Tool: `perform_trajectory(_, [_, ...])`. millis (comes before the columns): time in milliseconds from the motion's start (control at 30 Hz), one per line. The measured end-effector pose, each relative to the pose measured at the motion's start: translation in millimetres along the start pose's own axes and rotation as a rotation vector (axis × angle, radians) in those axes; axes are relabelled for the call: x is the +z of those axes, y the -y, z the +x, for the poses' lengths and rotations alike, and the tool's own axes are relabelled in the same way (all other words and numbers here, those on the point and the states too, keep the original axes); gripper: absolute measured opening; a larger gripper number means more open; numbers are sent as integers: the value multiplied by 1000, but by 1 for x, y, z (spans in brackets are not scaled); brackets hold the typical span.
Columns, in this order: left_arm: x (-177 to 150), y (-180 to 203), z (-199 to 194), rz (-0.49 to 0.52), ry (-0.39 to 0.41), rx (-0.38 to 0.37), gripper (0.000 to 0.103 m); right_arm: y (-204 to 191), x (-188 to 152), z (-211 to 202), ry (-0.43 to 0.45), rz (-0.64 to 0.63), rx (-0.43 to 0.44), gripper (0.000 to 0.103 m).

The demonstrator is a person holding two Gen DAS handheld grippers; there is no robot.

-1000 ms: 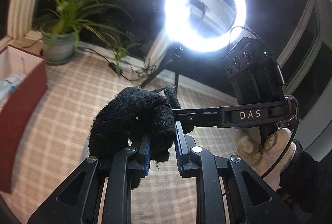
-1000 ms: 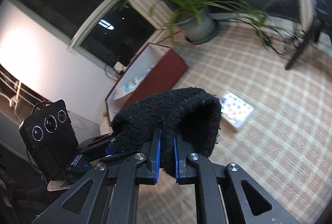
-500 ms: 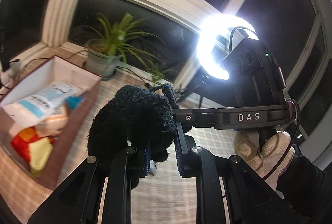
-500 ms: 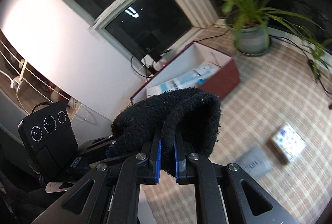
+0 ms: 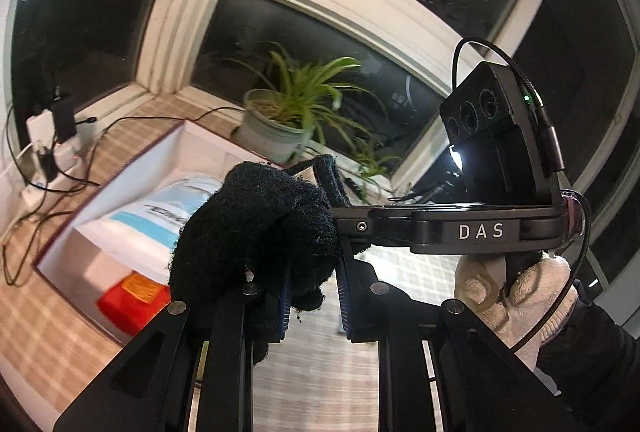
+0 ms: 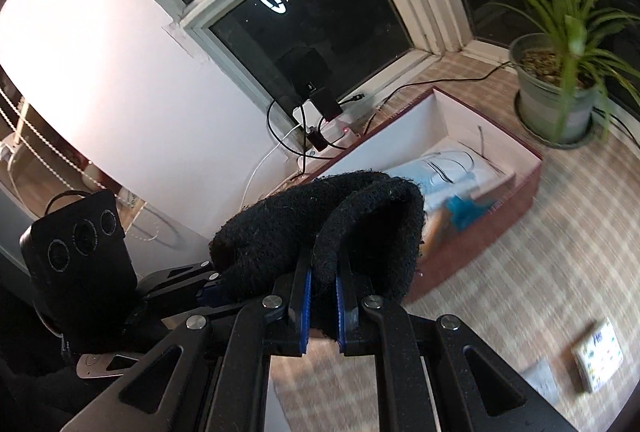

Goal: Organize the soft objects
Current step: 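Carry the black glove with the right tool over the box, then open the right tool to drop the glove into the box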

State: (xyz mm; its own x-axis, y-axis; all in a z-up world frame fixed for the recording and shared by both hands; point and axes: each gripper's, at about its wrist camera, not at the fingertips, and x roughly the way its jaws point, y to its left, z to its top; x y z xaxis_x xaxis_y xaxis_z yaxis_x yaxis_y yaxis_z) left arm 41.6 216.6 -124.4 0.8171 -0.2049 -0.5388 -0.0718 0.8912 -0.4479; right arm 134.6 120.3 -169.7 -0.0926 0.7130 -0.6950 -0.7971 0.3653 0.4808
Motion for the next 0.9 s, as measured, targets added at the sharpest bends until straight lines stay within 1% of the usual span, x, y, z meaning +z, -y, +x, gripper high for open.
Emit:
perform_trajectory(200, [12,-28,4,-10,-4,37,18,-1,24,32,-17,-22,-31,10])
perform_trajectory(300, [19,-41,9,-12,-16,68,18,1,37,42,-20,-49,-79,10])
perform_trajectory(333, [21,-46,11,-15,-29,83,18,4,43,46,-20,-56,-117,10])
perform_trajectory(367, [21,-51,15,-20,-48,106,21,6,47,49,-19,-62,-151,11])
perform_trajectory(400, [21,-57,17,-28,-64,132,29,9,51,51,-16,-63,-191,12])
perform_trajectory(433, [20,-64,19,-43,-83,164,43,12,55,52,-13,-56,-223,17])
perform_trajectory(467, [18,-68,19,-55,-92,184,49,17,59,53,-12,-45,-259,26])
perform_trajectory(500, [17,-74,18,-67,-94,200,54,20,62,53,-4,-39,-284,30])
perform_trajectory(567, [13,-81,11,-88,-91,210,54,25,65,50,16,-31,-304,47])
perform_trajectory(633, [11,-87,6,-103,-84,211,54,30,67,47,31,-17,-309,52])
perform_trajectory(733, [10,-87,-1,-104,-73,214,54,36,69,46,34,-2,-316,52])
perform_trajectory(900, [11,-87,-2,-113,-60,207,54,37,68,40,37,-3,-309,52])
